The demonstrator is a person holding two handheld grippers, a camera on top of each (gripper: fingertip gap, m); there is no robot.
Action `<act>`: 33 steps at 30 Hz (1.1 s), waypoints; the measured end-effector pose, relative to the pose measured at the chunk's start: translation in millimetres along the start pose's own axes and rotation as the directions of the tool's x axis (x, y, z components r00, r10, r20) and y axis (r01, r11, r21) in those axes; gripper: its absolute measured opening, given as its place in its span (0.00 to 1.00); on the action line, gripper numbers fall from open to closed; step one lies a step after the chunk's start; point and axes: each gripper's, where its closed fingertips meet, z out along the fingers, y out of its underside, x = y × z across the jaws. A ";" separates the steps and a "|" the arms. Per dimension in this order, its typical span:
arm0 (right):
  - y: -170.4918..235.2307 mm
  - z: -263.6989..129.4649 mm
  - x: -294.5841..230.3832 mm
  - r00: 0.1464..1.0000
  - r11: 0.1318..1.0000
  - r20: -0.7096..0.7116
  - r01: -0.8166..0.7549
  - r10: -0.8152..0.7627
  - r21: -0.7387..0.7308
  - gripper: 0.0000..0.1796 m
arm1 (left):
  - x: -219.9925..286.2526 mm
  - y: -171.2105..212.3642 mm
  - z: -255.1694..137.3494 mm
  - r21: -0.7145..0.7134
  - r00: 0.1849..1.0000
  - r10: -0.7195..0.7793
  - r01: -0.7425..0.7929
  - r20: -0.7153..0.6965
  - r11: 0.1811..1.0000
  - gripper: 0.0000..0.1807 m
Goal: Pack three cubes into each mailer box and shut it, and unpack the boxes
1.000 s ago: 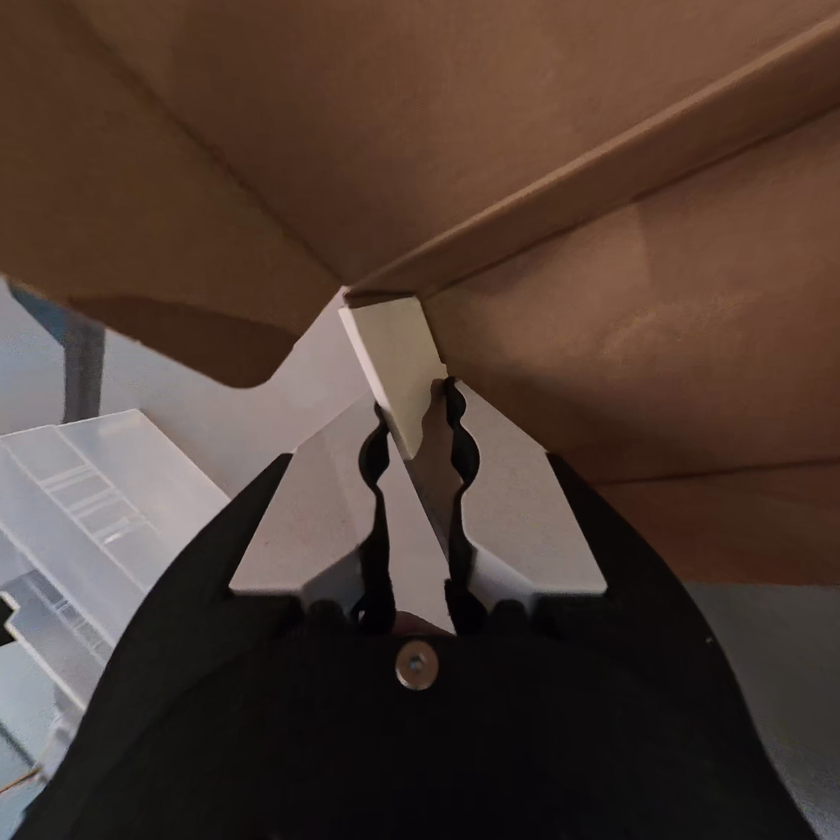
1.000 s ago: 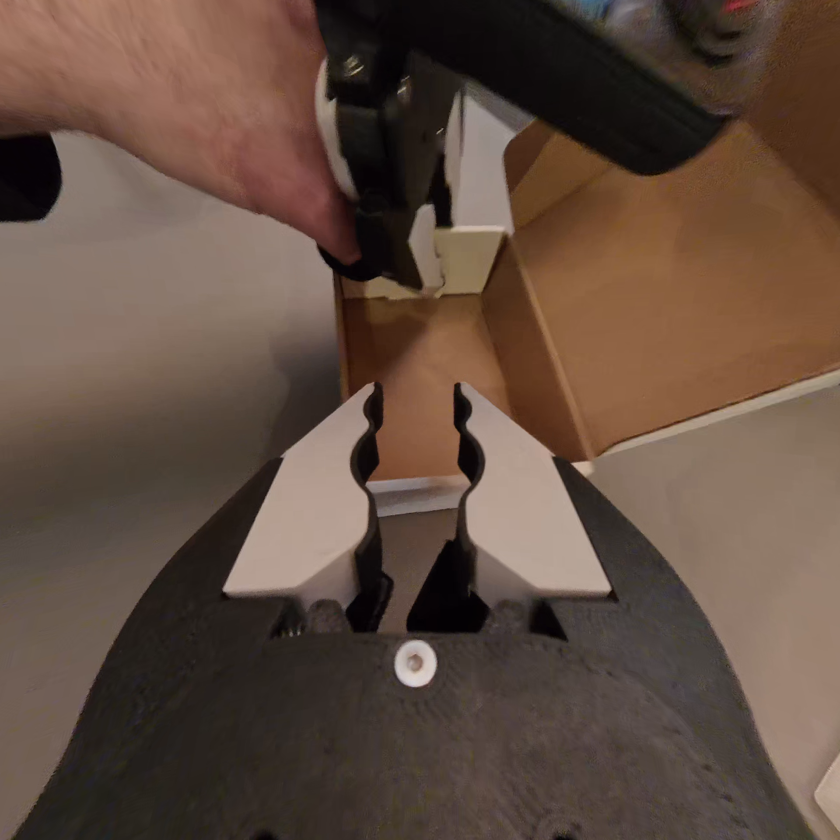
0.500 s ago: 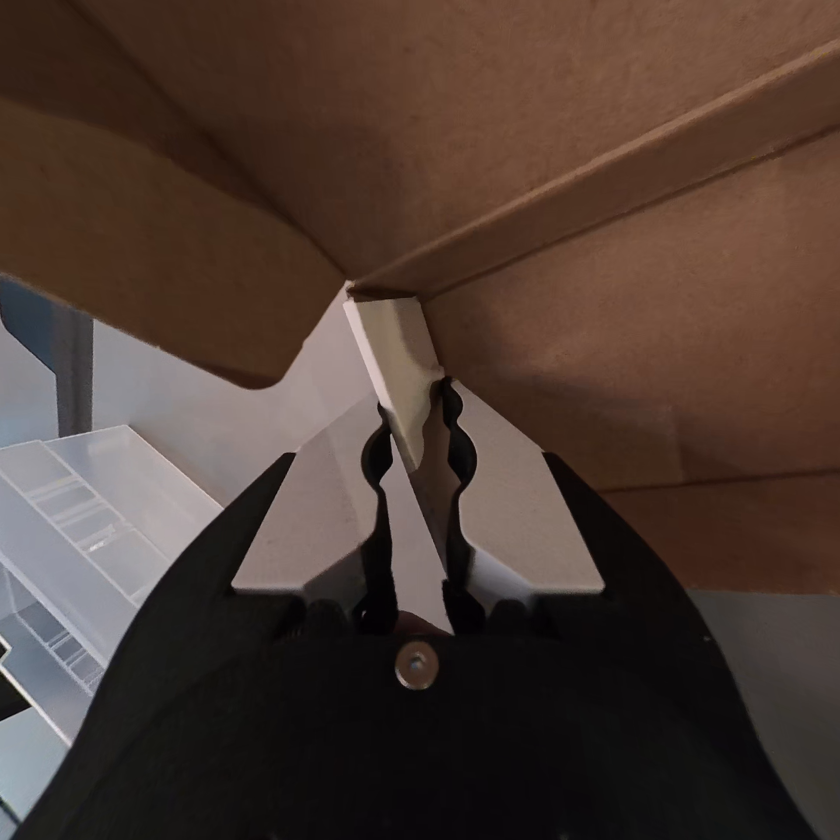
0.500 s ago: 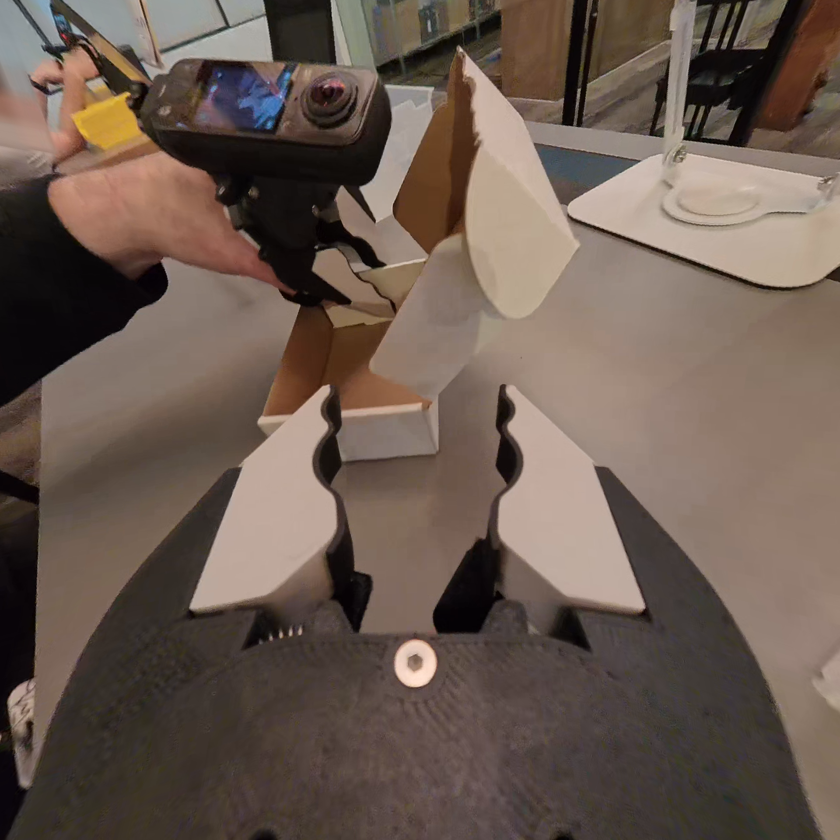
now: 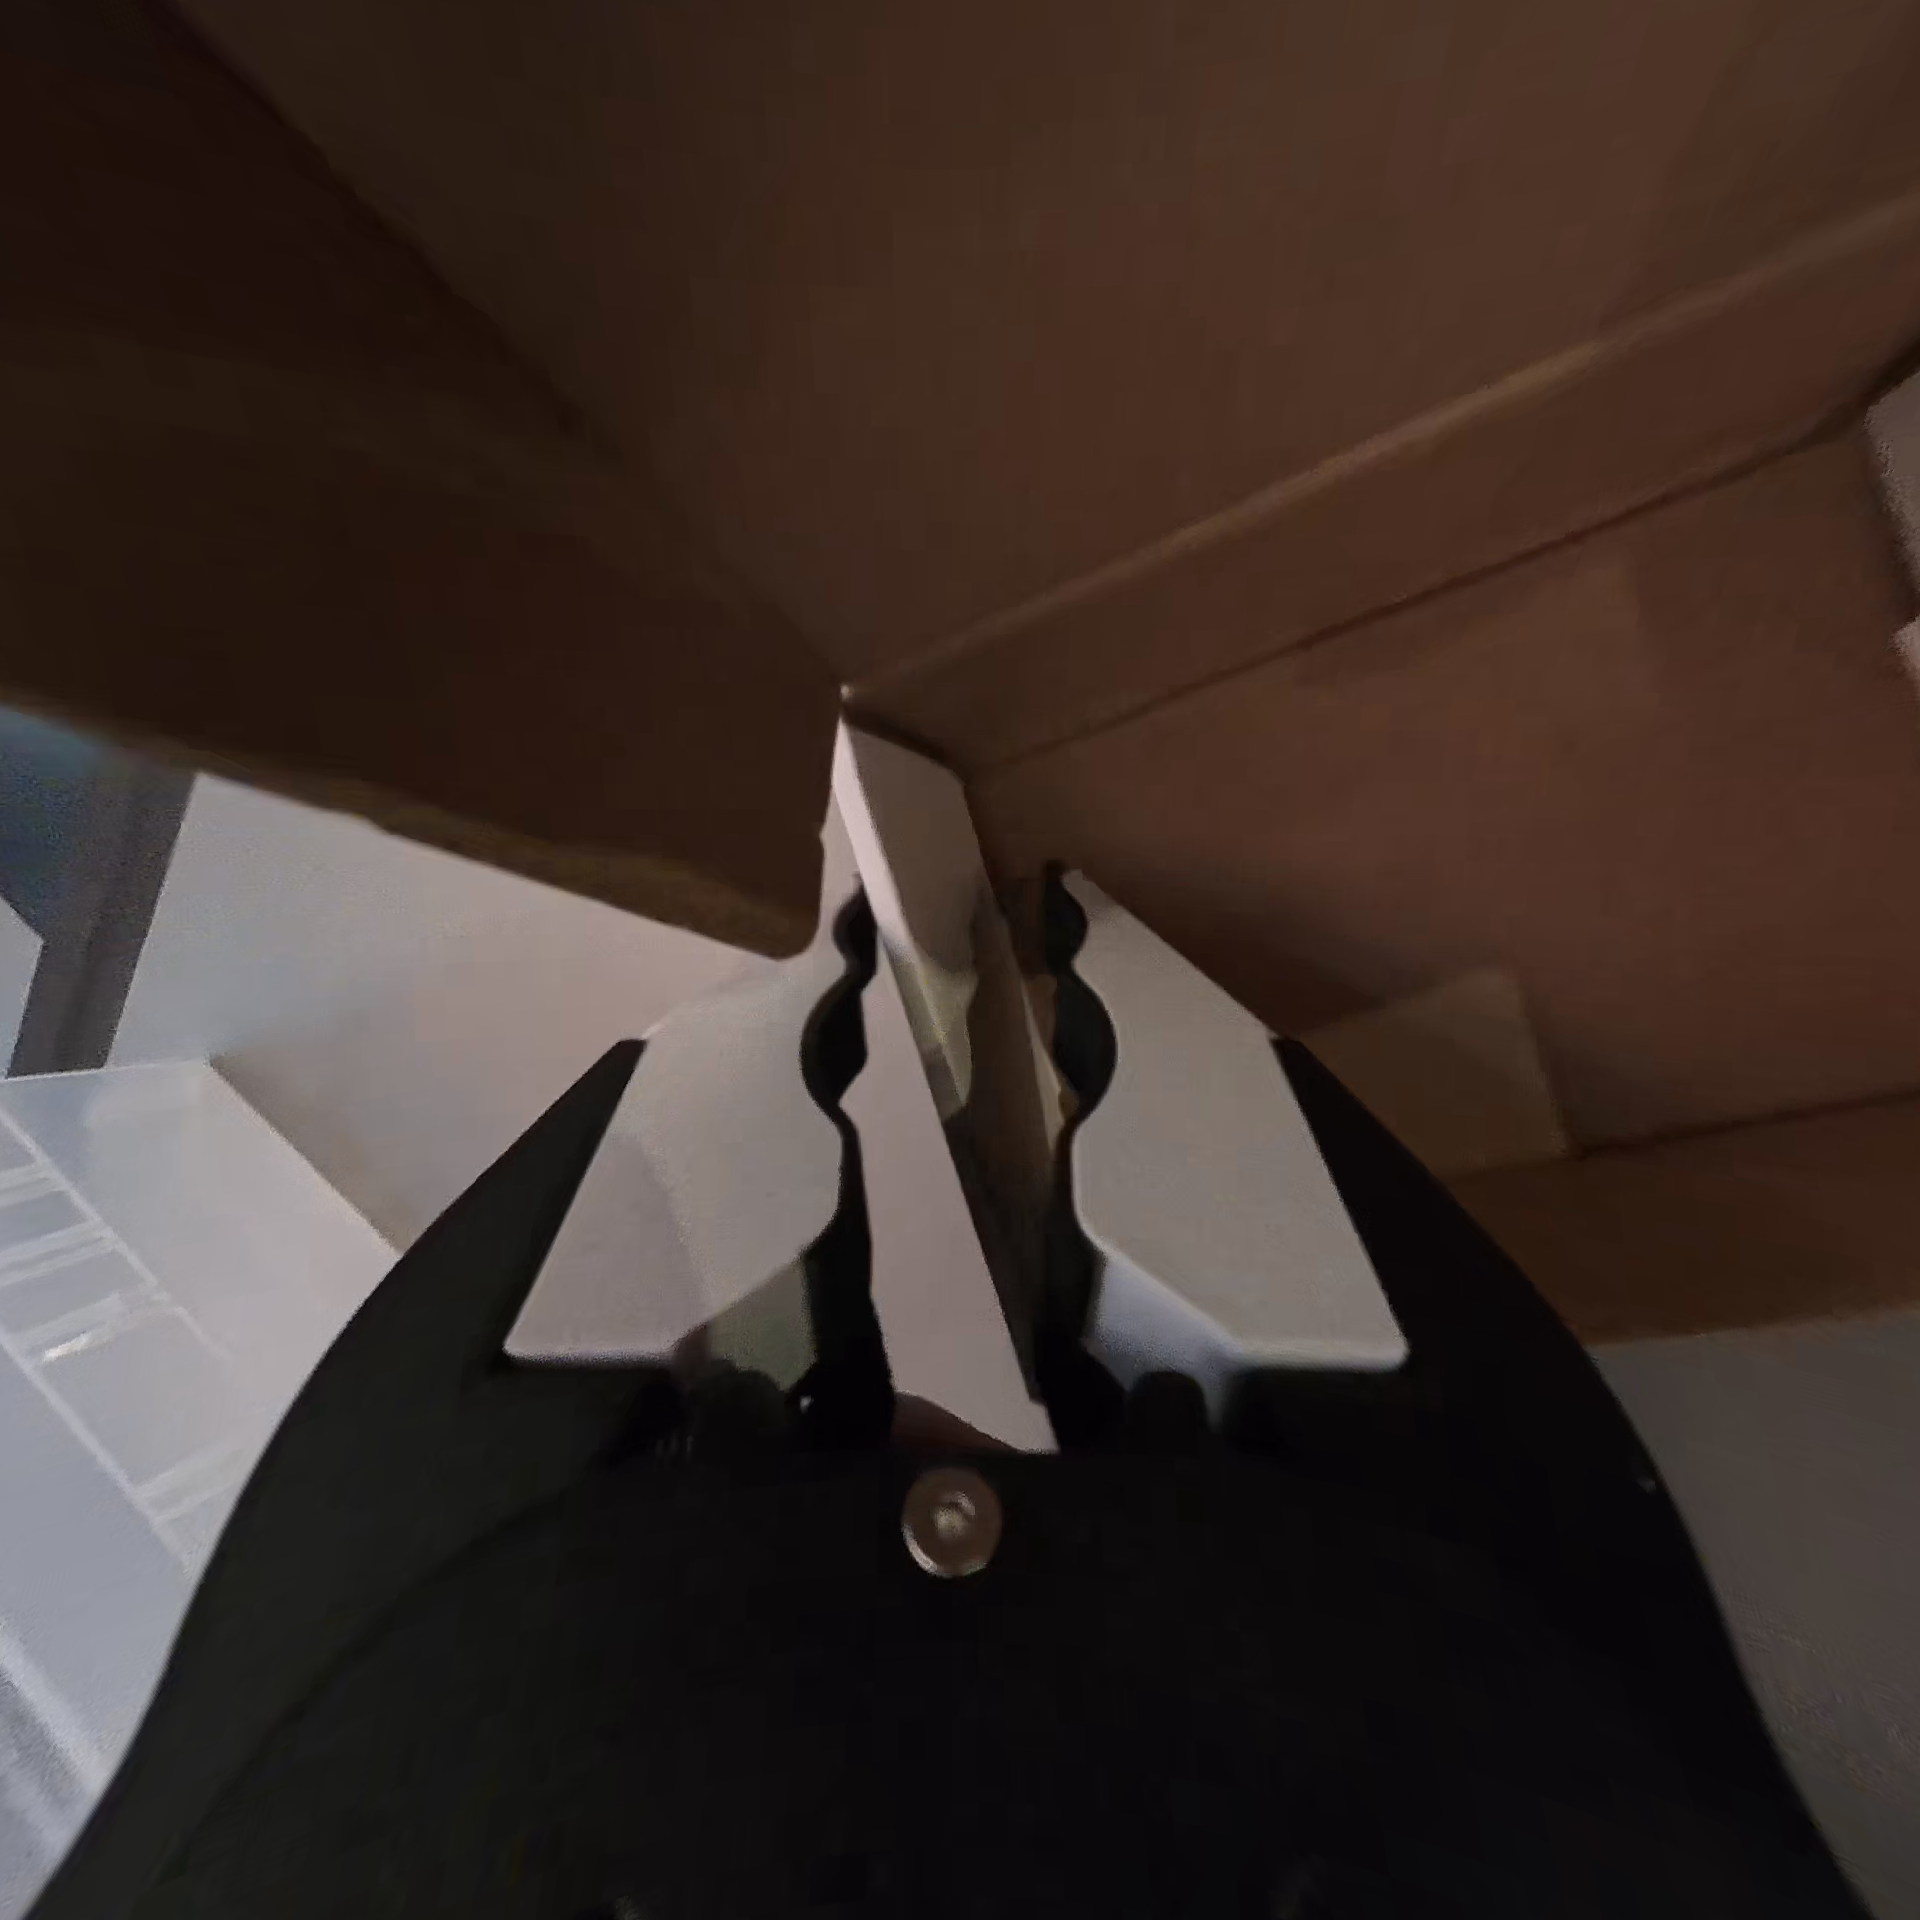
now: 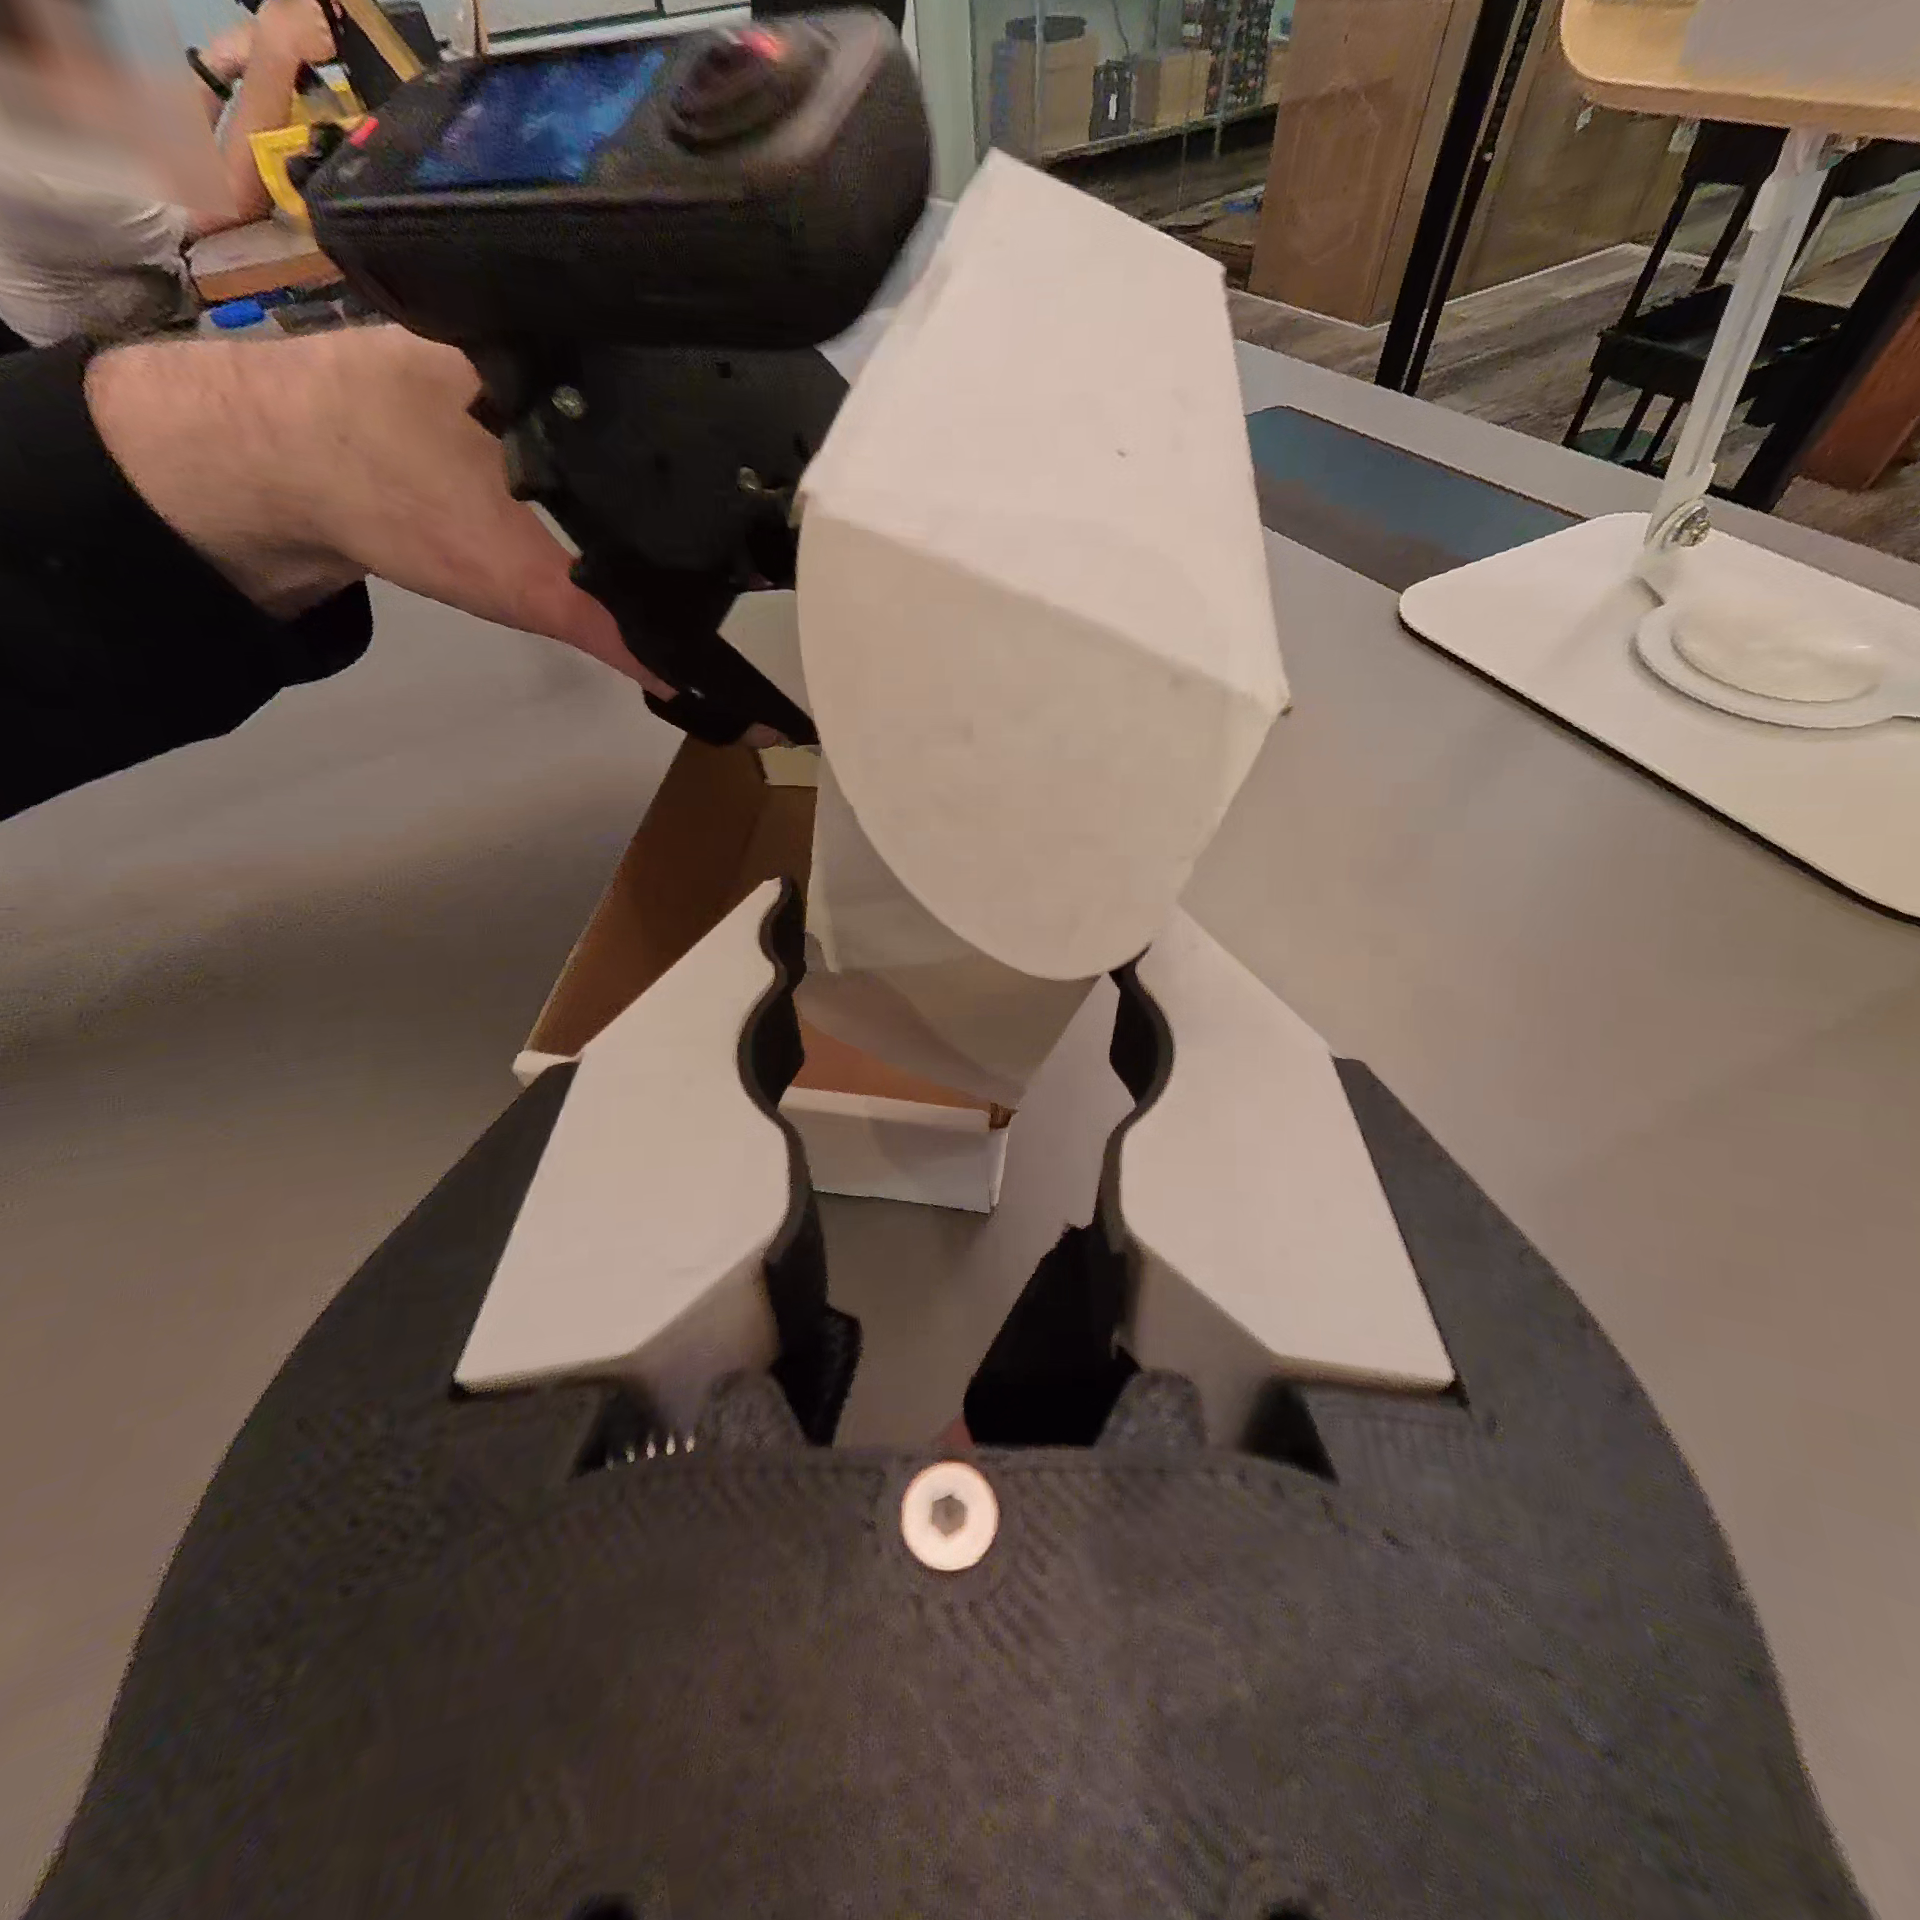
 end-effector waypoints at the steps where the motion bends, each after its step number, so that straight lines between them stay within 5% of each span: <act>1: 0.2 0.2 0.3 1.000 1.000 0.001 -0.002 0.002 0.001 0.32 | 0.2 -4.1 -4.3 0.047 1.000 -0.018 0.018 -0.004 0.999 0.20; 4: 0.4 1.2 -1.2 1.000 1.000 0.002 0.013 -0.013 -0.005 0.31 | -15.2 -19.3 -27.8 0.219 0.995 -0.080 0.063 0.067 0.974 0.35; 7: -0.3 2.9 -1.2 1.000 1.000 -0.009 0.019 -0.019 -0.004 0.31 | -11.5 -36.3 -48.4 0.361 0.987 0.027 -0.083 0.156 0.929 0.36; 11: 1.7 3.5 -4.2 0.997 0.997 -0.015 0.072 -0.072 -0.021 0.31 | 5.5 -40.4 -52.9 0.394 0.966 0.133 -0.213 0.221 0.894 0.37; 20: 28.3 4.7 -21.5 0.910 0.895 0.017 0.412 -0.415 -0.172 0.31 | 34.2 -5.6 -54.6 0.387 0.964 0.251 -0.264 0.085 0.883 0.37; 27: 35.3 1.2 -30.2 0.883 0.851 0.133 0.470 -0.451 -0.233 0.32 | 40.8 13.3 -74.8 0.442 0.980 0.189 -0.143 -0.061 0.886 0.46; 31: 36.5 1.9 -31.0 0.863 0.822 0.152 0.505 -0.482 -0.264 0.31 | 22.5 15.4 -100.9 0.464 0.986 0.160 -0.168 0.055 0.870 0.55; 33: 36.9 1.9 -31.6 0.856 0.811 0.165 0.517 -0.490 -0.273 0.31 | 20.1 1.7 -118.7 0.477 0.954 0.230 -0.295 0.190 0.828 0.57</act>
